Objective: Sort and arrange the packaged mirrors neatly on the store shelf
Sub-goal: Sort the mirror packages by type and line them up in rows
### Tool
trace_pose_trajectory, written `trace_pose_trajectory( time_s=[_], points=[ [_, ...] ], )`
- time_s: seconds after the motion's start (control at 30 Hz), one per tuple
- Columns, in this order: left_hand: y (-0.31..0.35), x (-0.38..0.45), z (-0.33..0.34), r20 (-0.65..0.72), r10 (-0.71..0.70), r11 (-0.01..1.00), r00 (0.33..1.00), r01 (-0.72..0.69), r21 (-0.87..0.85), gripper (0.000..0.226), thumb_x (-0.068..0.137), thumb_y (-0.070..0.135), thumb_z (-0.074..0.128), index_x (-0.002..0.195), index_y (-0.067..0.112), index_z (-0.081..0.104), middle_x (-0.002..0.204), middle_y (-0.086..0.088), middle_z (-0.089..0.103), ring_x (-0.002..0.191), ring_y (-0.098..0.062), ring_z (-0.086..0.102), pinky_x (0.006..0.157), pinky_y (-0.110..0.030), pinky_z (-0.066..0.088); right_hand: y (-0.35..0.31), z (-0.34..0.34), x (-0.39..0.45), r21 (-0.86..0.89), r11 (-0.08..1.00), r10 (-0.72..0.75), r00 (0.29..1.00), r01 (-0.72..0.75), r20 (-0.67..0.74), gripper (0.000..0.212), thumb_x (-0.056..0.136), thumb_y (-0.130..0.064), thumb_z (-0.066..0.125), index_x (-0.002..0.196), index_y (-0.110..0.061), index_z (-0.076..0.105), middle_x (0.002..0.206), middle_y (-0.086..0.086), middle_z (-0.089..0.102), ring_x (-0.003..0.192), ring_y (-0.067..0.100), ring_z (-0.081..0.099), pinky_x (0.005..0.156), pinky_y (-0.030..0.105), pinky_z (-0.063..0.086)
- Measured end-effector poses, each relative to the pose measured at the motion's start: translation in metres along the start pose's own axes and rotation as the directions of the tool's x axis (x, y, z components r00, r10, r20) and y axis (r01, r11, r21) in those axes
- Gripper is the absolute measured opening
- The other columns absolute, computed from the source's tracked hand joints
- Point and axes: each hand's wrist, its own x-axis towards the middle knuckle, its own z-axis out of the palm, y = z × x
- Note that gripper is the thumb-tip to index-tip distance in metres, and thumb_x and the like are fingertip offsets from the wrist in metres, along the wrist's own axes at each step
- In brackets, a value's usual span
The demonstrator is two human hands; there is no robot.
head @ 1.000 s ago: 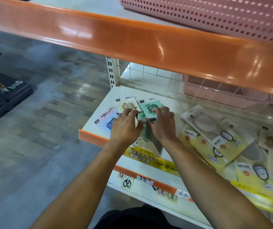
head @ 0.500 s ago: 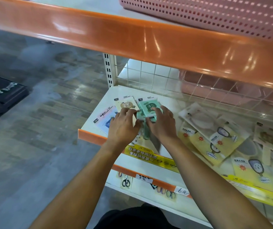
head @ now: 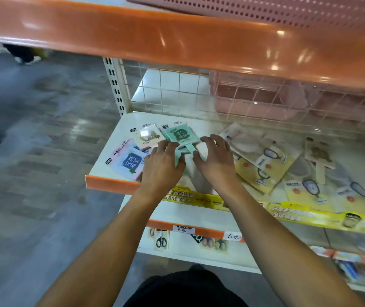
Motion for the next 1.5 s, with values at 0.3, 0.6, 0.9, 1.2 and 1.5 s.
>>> trace_pose_trajectory(
  time_s=[0.3, 0.6, 0.9, 1.2, 1.5],
  points=[
    [0.014, 0.001, 0.004, 0.029, 0.078, 0.997, 0.997, -0.078, -0.014, 0.042, 0.088, 0.03, 0.055, 0.126, 0.012, 0.053, 0.129, -0.014, 0.054, 0.115, -0.037, 0.054, 0.088, -0.053, 0.049, 0.012, -0.016, -0.018, -0.048, 0.998, 0.031, 0.993, -0.037, -0.115, 0.046, 0.086, -0.031, 0.066, 0.128, -0.013, 0.059, 0.133, 0.011, 0.053, 0.128, 0.034, 0.044, 0.097, 0.047, 0.041],
    [0.025, 0.003, 0.007, 0.04, 0.111, 0.994, 0.993, -0.111, -0.021, 0.042, 0.089, 0.03, 0.058, 0.127, 0.014, 0.054, 0.129, -0.012, 0.054, 0.115, -0.035, 0.055, 0.088, -0.05, 0.049, 0.024, -0.02, -0.019, -0.081, 0.993, 0.077, 0.991, -0.086, -0.113, 0.048, 0.085, -0.032, 0.065, 0.13, -0.017, 0.056, 0.139, 0.007, 0.049, 0.13, 0.032, 0.042, 0.098, 0.046, 0.042],
    [0.037, 0.009, 0.018, 0.068, 0.147, 0.989, 0.987, -0.147, 0.003, 0.041, 0.09, 0.031, 0.054, 0.128, 0.014, 0.053, 0.128, -0.009, 0.054, 0.109, -0.033, 0.058, 0.084, -0.044, 0.048, 0.045, -0.027, -0.02, -0.058, 0.987, 0.143, 0.982, -0.151, -0.121, 0.049, 0.083, -0.027, 0.066, 0.13, -0.016, 0.057, 0.133, 0.009, 0.051, 0.124, 0.035, 0.045, 0.096, 0.048, 0.044],
    [0.058, 0.012, 0.032, 0.112, 0.154, 0.988, 0.982, -0.154, -0.012, 0.042, 0.092, 0.032, 0.053, 0.13, 0.015, 0.051, 0.131, -0.008, 0.052, 0.112, -0.034, 0.054, 0.088, -0.044, 0.045, 0.073, -0.038, -0.016, -0.104, 0.964, 0.241, 0.969, -0.246, -0.052, 0.056, 0.086, -0.04, 0.063, 0.138, -0.025, 0.047, 0.145, 0.001, 0.039, 0.135, 0.03, 0.032, 0.106, 0.045, 0.033],
    [0.074, 0.015, 0.047, 0.116, 0.156, 0.988, 0.981, -0.155, -0.014, 0.042, 0.091, 0.032, 0.055, 0.129, 0.014, 0.052, 0.127, -0.009, 0.053, 0.11, -0.032, 0.057, 0.084, -0.044, 0.046, 0.104, -0.043, -0.014, -0.147, 0.951, 0.277, 0.961, -0.274, -0.002, 0.065, 0.085, -0.054, 0.061, 0.142, -0.029, 0.041, 0.155, 0.003, 0.025, 0.144, 0.033, 0.017, 0.113, 0.047, 0.026]
  ],
)
